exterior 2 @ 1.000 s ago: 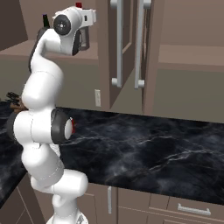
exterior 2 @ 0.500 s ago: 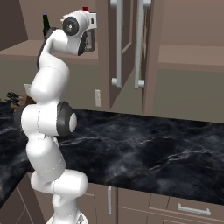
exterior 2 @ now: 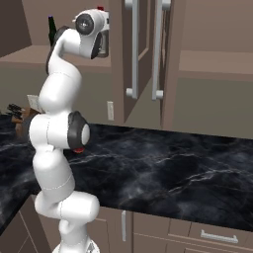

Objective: Sort all alcoholic drinks to one cabinet, and non-alcoholic drinks to the other.

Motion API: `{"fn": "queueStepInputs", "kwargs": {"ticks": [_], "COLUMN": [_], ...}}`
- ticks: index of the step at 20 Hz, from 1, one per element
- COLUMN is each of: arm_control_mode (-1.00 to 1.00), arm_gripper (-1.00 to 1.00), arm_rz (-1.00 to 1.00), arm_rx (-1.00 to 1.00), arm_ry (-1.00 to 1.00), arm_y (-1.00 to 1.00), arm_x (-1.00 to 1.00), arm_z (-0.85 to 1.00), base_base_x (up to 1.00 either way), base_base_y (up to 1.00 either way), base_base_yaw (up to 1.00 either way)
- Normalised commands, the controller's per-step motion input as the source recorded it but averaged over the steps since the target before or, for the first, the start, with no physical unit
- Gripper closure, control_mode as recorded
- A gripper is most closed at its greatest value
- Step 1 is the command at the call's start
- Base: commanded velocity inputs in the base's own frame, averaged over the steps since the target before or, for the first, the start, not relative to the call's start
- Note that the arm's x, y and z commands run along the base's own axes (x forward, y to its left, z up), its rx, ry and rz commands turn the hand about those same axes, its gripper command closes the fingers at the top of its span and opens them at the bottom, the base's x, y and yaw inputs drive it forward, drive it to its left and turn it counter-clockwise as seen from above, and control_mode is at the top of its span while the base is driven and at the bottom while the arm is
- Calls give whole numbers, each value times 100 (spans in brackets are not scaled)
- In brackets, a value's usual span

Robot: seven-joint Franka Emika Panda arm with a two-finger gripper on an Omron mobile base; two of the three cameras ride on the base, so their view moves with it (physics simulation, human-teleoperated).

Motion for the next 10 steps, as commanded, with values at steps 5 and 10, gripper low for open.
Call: {"fn": "queueStepInputs", "kwargs": {"ticks": [5, 10], "arm_control_mode": [-100, -100], "arm_gripper": [-100, -100], "arm_rz": [0, -3], "arm_rx": [0, 0], "arm_ry": [0, -2], "arm_y": [0, 0], "arm_x": [18, -14], "arm_z": [-32, -4], "base_base_x": [0, 0], "base_base_y": [0, 0], "base_base_yaw": [0, 0]}}
